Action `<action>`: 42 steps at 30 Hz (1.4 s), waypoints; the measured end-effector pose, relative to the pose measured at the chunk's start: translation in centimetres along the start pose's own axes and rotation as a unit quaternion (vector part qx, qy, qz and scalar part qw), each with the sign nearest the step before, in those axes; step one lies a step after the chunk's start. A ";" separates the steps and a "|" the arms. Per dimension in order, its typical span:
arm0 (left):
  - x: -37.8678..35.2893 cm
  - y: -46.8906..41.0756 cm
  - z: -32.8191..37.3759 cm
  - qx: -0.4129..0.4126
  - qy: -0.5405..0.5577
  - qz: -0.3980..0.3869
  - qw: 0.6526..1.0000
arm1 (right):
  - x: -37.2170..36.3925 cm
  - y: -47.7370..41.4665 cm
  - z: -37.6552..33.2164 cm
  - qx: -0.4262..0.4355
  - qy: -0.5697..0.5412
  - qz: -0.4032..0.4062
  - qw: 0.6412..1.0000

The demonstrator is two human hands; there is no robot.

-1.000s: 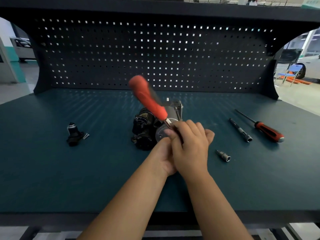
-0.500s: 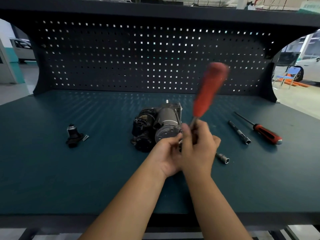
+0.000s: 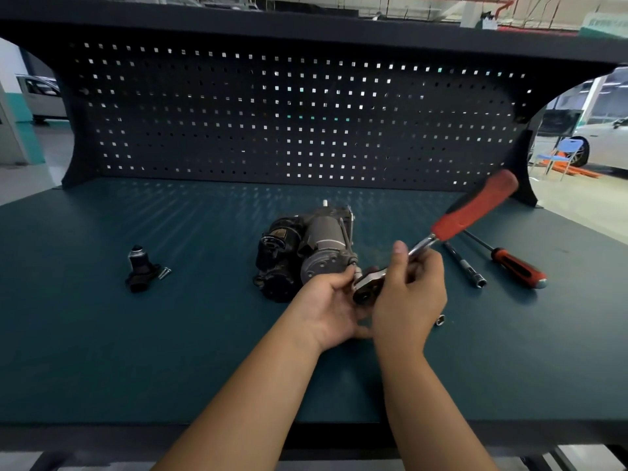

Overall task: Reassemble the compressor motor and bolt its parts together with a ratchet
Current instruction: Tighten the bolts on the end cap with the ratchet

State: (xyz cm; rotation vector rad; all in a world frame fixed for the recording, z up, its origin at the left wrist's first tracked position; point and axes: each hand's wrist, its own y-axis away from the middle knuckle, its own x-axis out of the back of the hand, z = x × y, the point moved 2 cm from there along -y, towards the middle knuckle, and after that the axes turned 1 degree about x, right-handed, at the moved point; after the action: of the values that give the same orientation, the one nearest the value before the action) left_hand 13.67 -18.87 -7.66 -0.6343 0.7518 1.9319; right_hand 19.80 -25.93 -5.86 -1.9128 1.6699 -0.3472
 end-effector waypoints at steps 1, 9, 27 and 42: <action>0.0 0.0 0.0 -0.002 0.011 0.003 1.000 | -0.2 0.4 -0.4 0.037 0.006 -0.022 0.999; -0.5 0.3 0.0 -0.063 0.143 -0.066 0.985 | -2.1 2.8 -1.8 0.307 0.149 -0.173 0.924; 0.6 -0.1 0.1 -0.092 0.010 0.027 0.995 | -2.1 3.2 -2.3 0.280 0.169 -0.185 0.927; -0.7 0.2 0.2 -0.065 0.100 -0.043 0.992 | -1.5 2.7 -1.9 0.290 0.163 -0.162 0.929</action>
State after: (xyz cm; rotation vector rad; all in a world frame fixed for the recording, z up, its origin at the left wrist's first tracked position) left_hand 13.75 -19.20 -7.02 -0.9366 0.7135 1.8678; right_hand 16.25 -25.05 -5.62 -1.7133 1.2267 -1.2042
